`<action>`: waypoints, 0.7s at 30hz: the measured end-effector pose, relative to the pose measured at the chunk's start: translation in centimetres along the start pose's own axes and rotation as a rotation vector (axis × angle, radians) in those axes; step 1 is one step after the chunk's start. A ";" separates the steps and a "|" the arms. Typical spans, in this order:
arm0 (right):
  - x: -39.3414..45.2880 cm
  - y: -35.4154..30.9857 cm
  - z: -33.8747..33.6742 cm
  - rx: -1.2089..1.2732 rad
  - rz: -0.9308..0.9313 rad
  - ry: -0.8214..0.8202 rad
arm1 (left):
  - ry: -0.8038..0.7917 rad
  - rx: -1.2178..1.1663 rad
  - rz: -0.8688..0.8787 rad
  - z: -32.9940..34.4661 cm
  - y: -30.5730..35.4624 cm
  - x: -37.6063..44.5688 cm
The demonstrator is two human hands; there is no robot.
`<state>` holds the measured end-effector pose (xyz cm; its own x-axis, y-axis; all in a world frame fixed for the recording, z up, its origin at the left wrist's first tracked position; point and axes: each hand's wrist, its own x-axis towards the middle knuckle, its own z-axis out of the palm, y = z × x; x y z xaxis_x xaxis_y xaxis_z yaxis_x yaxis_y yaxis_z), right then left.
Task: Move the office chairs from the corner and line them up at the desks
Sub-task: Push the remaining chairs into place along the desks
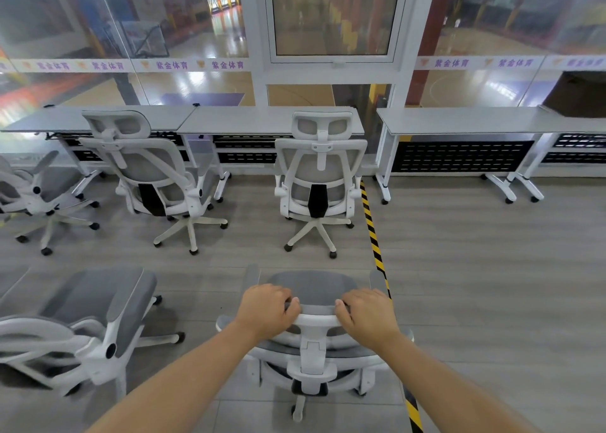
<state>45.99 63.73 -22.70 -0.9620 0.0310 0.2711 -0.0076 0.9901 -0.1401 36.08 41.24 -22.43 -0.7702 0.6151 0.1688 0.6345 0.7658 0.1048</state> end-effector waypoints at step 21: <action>0.1 0.8 -0.4 0.060 0.007 -0.004 | -0.019 -0.013 -0.021 -0.3 1.0 0.0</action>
<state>46.00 64.58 -22.44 -0.9631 0.0369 0.2664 -0.0174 0.9799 -0.1987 36.75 41.91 -22.01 -0.7842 0.6027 0.1477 0.6191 0.7759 0.1212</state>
